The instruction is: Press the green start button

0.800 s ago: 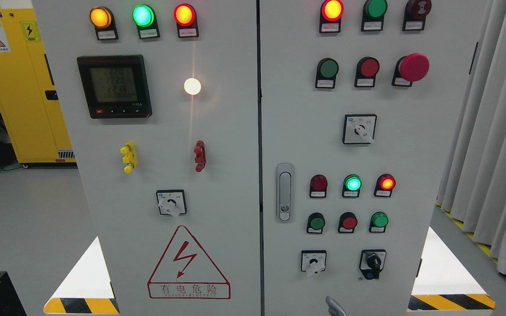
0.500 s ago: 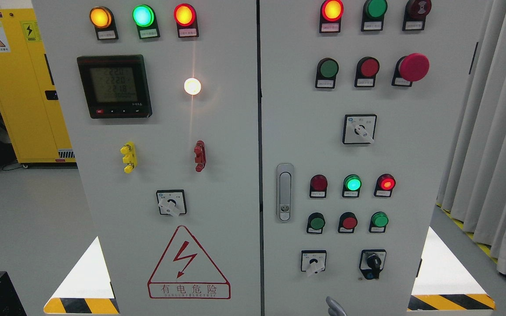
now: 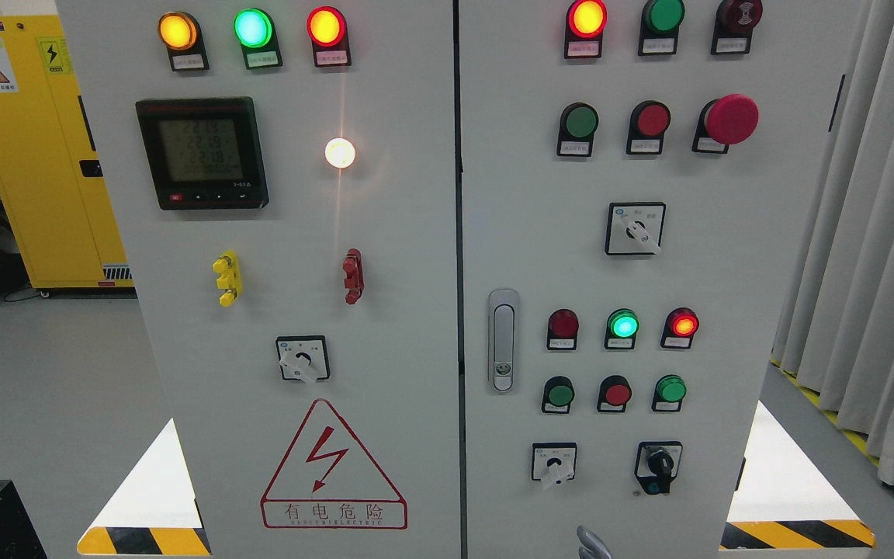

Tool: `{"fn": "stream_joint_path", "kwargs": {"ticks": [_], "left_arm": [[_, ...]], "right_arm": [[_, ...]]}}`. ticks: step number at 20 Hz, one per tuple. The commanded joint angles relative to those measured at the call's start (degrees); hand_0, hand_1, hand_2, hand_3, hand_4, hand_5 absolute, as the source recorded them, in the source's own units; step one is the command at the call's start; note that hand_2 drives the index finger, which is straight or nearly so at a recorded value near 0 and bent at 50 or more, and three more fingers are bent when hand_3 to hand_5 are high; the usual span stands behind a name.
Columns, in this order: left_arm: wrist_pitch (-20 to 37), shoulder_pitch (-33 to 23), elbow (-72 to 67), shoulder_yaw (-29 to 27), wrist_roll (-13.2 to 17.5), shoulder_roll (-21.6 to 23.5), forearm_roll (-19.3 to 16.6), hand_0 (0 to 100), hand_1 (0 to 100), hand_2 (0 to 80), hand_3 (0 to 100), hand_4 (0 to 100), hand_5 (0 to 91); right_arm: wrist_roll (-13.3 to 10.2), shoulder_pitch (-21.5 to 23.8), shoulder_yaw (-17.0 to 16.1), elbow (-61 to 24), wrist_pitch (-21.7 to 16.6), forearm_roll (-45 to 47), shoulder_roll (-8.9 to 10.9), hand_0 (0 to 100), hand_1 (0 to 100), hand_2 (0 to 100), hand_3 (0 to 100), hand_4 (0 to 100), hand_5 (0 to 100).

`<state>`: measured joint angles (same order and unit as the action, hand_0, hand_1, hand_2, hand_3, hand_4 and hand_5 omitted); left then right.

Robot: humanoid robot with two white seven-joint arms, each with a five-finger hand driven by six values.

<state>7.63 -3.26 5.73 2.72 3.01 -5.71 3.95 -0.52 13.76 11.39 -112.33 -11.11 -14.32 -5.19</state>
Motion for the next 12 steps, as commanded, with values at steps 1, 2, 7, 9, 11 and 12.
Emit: {"fn": "stream_joint_path", "kwargs": {"ticks": [1, 2, 7, 9, 11, 12], "left_arm": [[0.0, 0.0, 0.0, 0.0, 0.0, 0.0, 0.0, 12, 56, 0.0, 0, 0, 0.0], [0.0, 0.0, 0.0, 0.0, 0.0, 0.0, 0.0, 12, 56, 0.0, 0, 0, 0.0], [0.0, 0.0, 0.0, 0.0, 0.0, 0.0, 0.0, 12, 56, 0.0, 0, 0, 0.0], [0.0, 0.0, 0.0, 0.0, 0.0, 0.0, 0.0, 12, 56, 0.0, 0, 0, 0.0], [0.0, -0.1, 0.0, 0.0, 0.0, 0.0, 0.0, 12, 56, 0.0, 0, 0, 0.0], [0.0, 0.0, 0.0, 0.0, 0.0, 0.0, 0.0, 12, 56, 0.0, 0, 0, 0.0]], "right_arm": [[-0.4, -0.5, -2.5, 0.6, -0.3, -7.3, 0.0, 44, 71, 0, 20, 31, 21], [-0.8, -0.6, -3.4, 1.0, -0.9, -11.7, 0.0, 45, 73, 0, 27, 36, 25], [-3.5, -1.9, -6.1, 0.5, -4.1, -28.8, 0.0, 52, 86, 0, 71, 81, 82], [-3.5, -3.4, -7.4, 0.5, -4.8, -34.4, 0.0, 53, 87, 0, 73, 83, 87], [-3.4, -5.0, -7.9, 0.7, -4.9, -40.0, 0.0, 51, 91, 0, 88, 97, 100], [-3.4, -5.9, -7.9, 0.9, -4.9, -41.5, 0.0, 51, 91, 0, 91, 99, 100]]}}
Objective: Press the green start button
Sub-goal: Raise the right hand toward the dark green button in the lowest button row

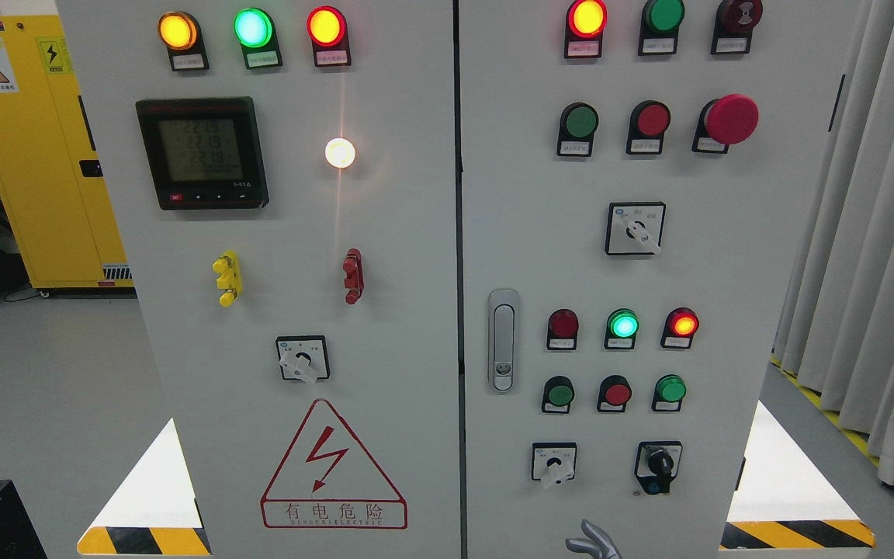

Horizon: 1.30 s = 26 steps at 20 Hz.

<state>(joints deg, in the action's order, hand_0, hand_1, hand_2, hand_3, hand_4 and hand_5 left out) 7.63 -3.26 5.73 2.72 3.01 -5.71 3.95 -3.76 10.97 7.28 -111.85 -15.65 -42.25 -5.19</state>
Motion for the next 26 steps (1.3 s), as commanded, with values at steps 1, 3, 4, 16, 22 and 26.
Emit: {"fn": "stream_joint_path", "kwargs": {"ticks": [1, 3, 4, 16, 22, 26], "left_arm": [[0.0, 0.0, 0.1, 0.0, 0.0, 0.0, 0.0, 12, 56, 0.0, 0, 0, 0.0], [0.0, 0.0, 0.1, 0.0, 0.0, 0.0, 0.0, 12, 56, 0.0, 0, 0, 0.0], [0.0, 0.0, 0.0, 0.0, 0.0, 0.0, 0.0, 12, 56, 0.0, 0, 0, 0.0], [0.0, 0.0, 0.0, 0.0, 0.0, 0.0, 0.0, 12, 56, 0.0, 0, 0, 0.0], [0.0, 0.0, 0.0, 0.0, 0.0, 0.0, 0.0, 12, 56, 0.0, 0, 0, 0.0], [0.0, 0.0, 0.0, 0.0, 0.0, 0.0, 0.0, 12, 56, 0.0, 0, 0, 0.0]], "right_arm": [[-0.1, -4.5, -3.8, 0.6, -0.2, -14.8, 0.0, 52, 92, 0, 94, 100, 100], [-0.1, -7.7, -4.3, 1.5, 0.2, -17.7, 0.0, 55, 93, 0, 98, 100, 100], [-0.1, -9.0, -4.9, 1.9, 0.2, -19.4, 0.0, 56, 94, 0, 99, 100, 100], [0.2, -19.2, -5.3, 8.1, 3.1, -28.2, 0.36, 63, 94, 4, 100, 100, 100], [0.5, -21.5, -3.9, 9.8, 3.3, -28.2, 0.27, 71, 95, 4, 100, 100, 100], [0.5, -22.0, -3.2, 10.7, 3.3, -28.3, 0.18, 74, 95, 4, 100, 100, 100]]}}
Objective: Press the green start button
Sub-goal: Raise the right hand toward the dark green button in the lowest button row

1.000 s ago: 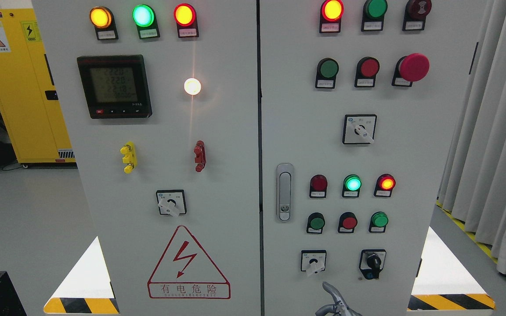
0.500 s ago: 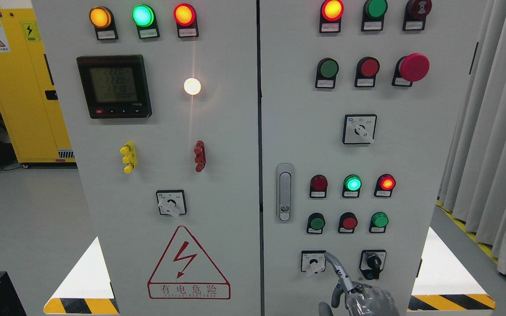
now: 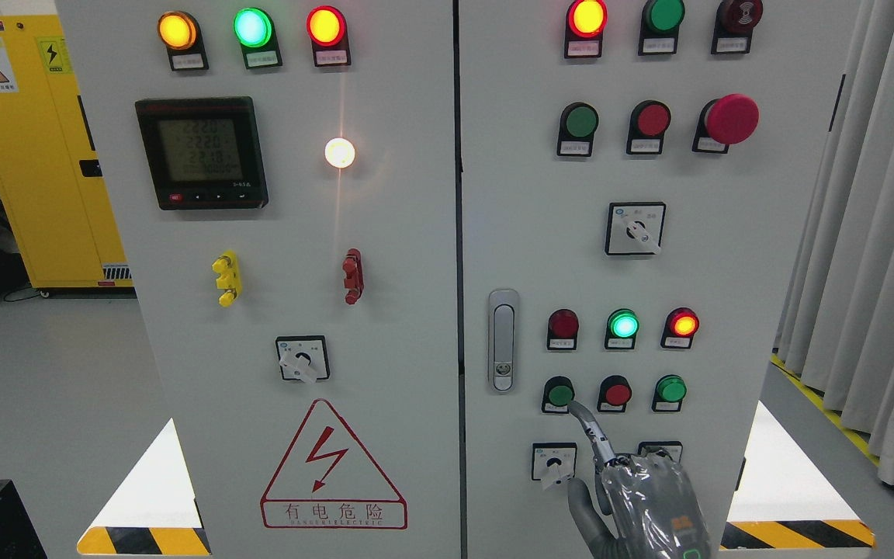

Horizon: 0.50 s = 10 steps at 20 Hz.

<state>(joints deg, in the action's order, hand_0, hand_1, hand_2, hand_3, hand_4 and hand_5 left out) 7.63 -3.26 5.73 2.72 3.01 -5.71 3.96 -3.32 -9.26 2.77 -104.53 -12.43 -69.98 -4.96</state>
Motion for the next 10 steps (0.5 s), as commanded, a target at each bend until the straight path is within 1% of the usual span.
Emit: {"fn": "stream_joint_path", "kwargs": {"ticks": [1, 10], "left_arm": [[0.0, 0.0, 0.0, 0.0, 0.0, 0.0, 0.0, 12, 56, 0.0, 0, 0, 0.0], [0.0, 0.0, 0.0, 0.0, 0.0, 0.0, 0.0, 12, 56, 0.0, 0, 0, 0.0]], "right_arm": [[0.1, -1.7, 1.3, 3.4, 0.0, -0.6, -0.05, 74, 95, 4, 100, 100, 100], [0.1, -2.0, 1.4, 5.0, 0.1, -0.5, -0.14, 77, 95, 4, 100, 100, 100]]}}
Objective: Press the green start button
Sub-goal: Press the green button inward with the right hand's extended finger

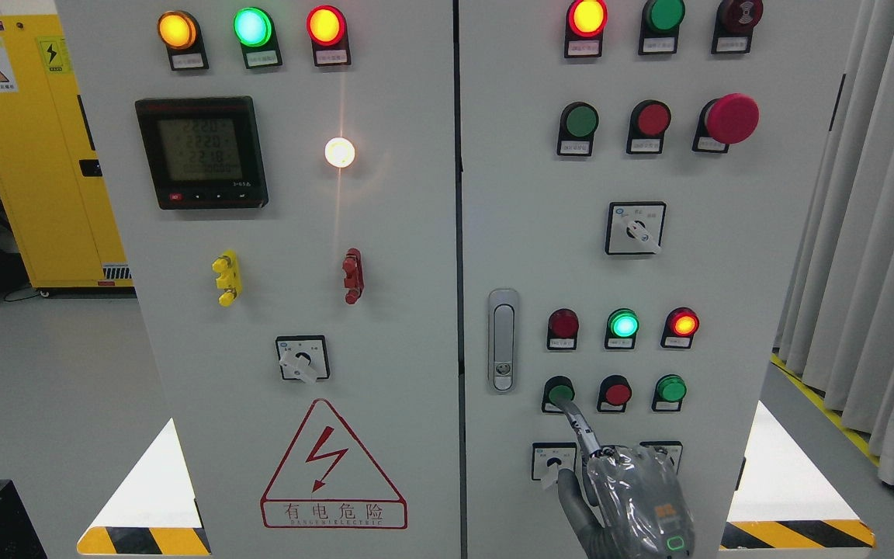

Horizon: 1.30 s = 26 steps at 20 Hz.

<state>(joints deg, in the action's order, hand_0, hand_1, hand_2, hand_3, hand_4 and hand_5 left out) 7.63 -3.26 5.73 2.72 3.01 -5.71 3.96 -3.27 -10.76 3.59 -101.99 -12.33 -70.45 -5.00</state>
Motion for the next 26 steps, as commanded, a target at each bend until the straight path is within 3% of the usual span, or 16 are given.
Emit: {"fn": "stream_joint_path", "kwargs": {"ticks": [1, 26], "left_arm": [[0.0, 0.0, 0.0, 0.0, 0.0, 0.0, 0.0, 12, 56, 0.0, 0, 0, 0.0], [0.0, 0.0, 0.0, 0.0, 0.0, 0.0, 0.0, 12, 56, 0.0, 0, 0, 0.0]], "right_arm": [[0.0, -0.5, 0.6, 2.6, 0.3, 0.0, -0.09, 77, 95, 4, 100, 100, 100], [0.1, -1.8, 0.1, 3.5, 1.8, 0.8, -0.09, 84, 96, 5, 100, 100, 100]]}}
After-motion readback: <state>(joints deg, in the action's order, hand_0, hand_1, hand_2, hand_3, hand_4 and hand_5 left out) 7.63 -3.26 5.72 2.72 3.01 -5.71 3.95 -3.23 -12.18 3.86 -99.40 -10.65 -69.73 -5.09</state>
